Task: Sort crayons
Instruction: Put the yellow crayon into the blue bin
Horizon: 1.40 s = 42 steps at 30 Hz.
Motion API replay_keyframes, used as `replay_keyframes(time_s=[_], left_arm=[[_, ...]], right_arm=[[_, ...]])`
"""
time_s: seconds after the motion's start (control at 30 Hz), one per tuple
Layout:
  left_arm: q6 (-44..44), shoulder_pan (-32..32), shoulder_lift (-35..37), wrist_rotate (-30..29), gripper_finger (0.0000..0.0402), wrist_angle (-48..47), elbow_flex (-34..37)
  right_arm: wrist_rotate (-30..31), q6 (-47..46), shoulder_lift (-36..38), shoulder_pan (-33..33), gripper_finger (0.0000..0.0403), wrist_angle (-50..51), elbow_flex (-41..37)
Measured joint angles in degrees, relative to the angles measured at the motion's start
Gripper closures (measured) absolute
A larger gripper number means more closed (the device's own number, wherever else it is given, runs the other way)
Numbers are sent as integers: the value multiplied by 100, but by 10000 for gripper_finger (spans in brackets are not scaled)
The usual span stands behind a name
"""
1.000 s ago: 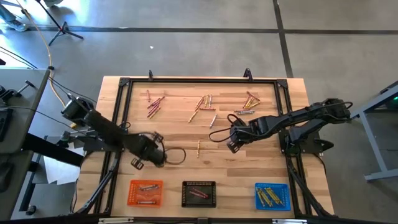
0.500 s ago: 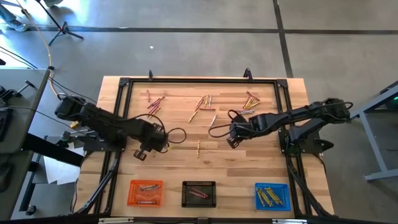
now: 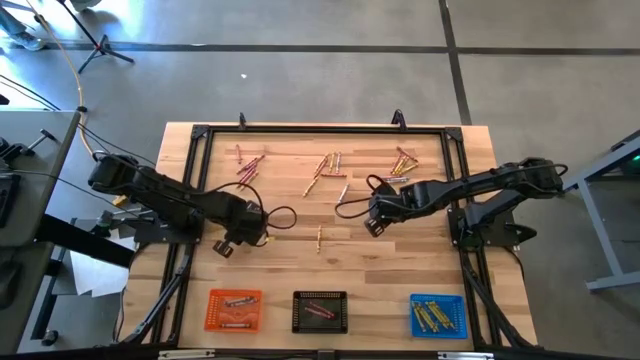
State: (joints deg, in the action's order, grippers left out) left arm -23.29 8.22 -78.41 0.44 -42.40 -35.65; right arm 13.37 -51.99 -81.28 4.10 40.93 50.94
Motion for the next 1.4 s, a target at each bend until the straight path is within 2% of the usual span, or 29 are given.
replay_keyframes(time_s=[0.27, 0.4, 0.67, 0.97, 1.07, 1.17, 1.23, 1.4], left_arm=[[-187, -8, 26, -3, 337, 244, 316], [1, -9, 34, -30, 339, 466, 469], [139, -8, 29, -15, 393, 518, 467], [176, -49, 64, -9, 400, 424, 239], [446, -173, 273, -40, 401, 956, -60], [789, -288, 463, -102, 401, 1018, -178], [954, -330, 649, -101, 401, 1532, -316], [1398, -373, 930, -227, 401, 2401, -463]], right_arm=[[0, -67, 0, 0, 311, -2, 0], [0, -106, 0, 0, 311, -5, 0], [-3, -220, 0, 0, 311, -39, 0], [-307, -351, 0, 7, 311, -41, 0], [-343, -351, 0, 7, 311, -49, 0], [-350, -360, 0, 7, 311, -112, 0], [-420, -480, 2, 17, 311, -270, 0], [-663, -401, 2, 165, 311, -1288, 0]])
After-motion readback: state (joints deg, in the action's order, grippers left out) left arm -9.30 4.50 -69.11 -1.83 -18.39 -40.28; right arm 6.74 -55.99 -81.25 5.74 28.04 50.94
